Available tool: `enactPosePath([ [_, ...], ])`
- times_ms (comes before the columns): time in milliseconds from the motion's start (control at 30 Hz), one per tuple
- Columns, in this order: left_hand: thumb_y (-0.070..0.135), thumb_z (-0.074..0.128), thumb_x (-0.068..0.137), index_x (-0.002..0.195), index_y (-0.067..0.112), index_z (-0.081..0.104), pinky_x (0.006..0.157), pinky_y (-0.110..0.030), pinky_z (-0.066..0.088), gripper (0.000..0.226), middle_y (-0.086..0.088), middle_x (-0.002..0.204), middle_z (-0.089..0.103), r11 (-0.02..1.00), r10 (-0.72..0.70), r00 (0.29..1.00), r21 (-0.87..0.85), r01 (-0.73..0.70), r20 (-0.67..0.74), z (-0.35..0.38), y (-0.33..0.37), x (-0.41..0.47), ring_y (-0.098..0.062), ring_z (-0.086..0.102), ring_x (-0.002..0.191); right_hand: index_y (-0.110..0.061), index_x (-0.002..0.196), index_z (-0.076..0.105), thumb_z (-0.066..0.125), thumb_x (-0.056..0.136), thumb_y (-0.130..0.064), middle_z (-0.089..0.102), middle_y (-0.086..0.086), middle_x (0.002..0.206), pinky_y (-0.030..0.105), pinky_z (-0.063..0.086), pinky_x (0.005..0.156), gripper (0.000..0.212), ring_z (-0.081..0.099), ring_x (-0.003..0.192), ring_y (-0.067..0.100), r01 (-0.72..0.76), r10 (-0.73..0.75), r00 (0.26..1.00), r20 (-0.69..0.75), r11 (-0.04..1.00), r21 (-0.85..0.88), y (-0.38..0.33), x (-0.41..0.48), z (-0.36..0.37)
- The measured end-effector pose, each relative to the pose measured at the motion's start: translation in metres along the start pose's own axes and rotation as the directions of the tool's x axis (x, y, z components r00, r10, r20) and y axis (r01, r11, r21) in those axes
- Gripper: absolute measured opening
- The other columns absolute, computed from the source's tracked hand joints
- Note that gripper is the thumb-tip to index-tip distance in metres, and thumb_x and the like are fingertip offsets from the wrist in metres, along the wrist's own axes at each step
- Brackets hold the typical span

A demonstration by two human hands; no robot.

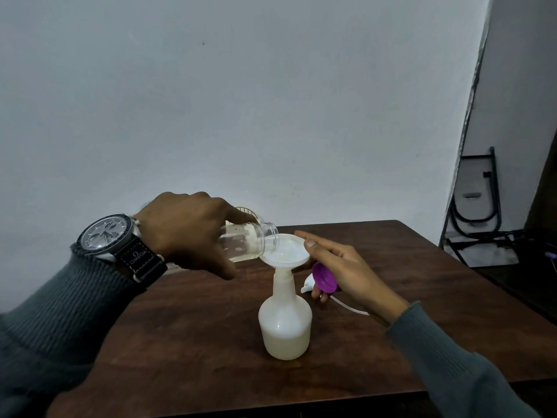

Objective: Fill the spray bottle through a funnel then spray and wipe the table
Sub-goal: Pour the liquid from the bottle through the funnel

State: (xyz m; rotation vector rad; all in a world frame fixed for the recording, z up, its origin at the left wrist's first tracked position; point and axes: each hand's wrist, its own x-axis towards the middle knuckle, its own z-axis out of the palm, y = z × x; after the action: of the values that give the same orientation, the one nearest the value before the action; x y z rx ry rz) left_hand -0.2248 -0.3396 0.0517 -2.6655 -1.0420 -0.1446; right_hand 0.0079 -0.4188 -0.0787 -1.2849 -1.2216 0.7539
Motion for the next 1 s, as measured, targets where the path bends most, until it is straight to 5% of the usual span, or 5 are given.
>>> enactPosePath([
  [1000, 0.058, 0.068, 0.071, 0.137, 0.068, 0.04, 0.061, -0.024, 0.044, 0.073, 0.018, 0.086, 0.066, 1.0, 0.015, 1.0, -0.008, -0.015, -0.013, -0.0022, 0.0055, 0.0014, 0.001, 0.056, 0.072, -0.04, 0.138, 0.06, 0.055, 0.104, -0.035, 0.077, 0.005, 0.094, 0.032, 0.055, 0.049, 0.035, 0.068, 0.057, 0.029, -0.006, 0.006, 1.0, -0.005, 1.0, -0.018, 0.0038, -0.0002, -0.0012],
])
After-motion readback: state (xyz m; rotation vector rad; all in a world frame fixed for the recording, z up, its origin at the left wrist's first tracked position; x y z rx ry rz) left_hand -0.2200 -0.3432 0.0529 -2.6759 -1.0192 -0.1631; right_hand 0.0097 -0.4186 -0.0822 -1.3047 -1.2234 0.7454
